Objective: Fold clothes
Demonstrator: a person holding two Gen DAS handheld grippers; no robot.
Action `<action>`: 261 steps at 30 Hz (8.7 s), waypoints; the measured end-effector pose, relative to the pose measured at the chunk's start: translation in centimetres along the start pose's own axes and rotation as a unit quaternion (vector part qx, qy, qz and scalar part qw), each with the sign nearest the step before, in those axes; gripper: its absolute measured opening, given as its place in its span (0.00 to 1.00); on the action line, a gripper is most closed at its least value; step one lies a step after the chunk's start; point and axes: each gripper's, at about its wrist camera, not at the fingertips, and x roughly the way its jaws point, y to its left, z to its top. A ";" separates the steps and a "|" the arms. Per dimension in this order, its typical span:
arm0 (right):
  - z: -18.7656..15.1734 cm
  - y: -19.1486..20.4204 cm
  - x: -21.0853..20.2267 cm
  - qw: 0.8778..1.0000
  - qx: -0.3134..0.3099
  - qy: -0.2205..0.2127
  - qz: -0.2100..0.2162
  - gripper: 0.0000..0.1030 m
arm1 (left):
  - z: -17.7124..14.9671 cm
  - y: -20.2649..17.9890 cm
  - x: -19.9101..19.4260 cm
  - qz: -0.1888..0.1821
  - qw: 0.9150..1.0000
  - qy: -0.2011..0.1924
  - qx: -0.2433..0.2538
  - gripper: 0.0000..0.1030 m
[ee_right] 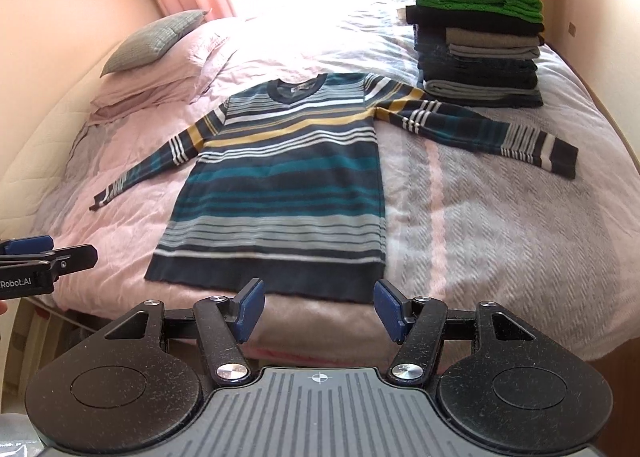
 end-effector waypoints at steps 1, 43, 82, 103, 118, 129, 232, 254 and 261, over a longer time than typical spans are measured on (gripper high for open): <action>0.6 0.3 0.7 1.000 0.001 0.001 -0.002 0.56 | 0.5 0.6 0.5 0.000 1.000 -0.001 -0.001 0.86; 26.4 10.6 30.1 0.983 0.056 0.051 -0.167 0.56 | 0.8 52.5 41.3 -0.012 0.738 -0.010 -0.674 0.71; 19.7 -11.2 31.6 0.963 0.256 0.034 -0.071 0.56 | 16.8 14.8 44.2 -0.033 0.995 0.067 0.073 0.43; 22.4 -14.8 44.0 0.915 0.401 -0.038 -0.012 0.04 | 14.2 13.4 52.6 0.051 0.917 0.002 0.395 0.15; 19.7 -16.0 41.6 0.914 0.402 -0.049 0.040 0.29 | 15.6 15.5 52.1 0.091 0.976 0.074 0.185 0.23; 5.1 -34.1 29.0 0.732 0.641 -0.210 -0.097 0.37 | 18.6 18.7 45.8 0.026 0.990 0.127 -0.051 0.39; 19.1 -1.7 39.3 0.992 -0.065 -0.004 -0.108 0.34 | 19.2 17.4 48.2 -0.038 0.998 0.047 0.005 0.38; -0.1 1.3 24.0 0.979 -0.019 0.171 -0.111 0.34 | -1.6 18.7 26.8 -0.012 0.983 0.183 0.018 0.38; 2.1 3.1 14.5 0.998 0.010 0.059 -0.015 0.37 | 0.6 14.3 17.8 -0.012 0.993 0.110 -0.044 0.50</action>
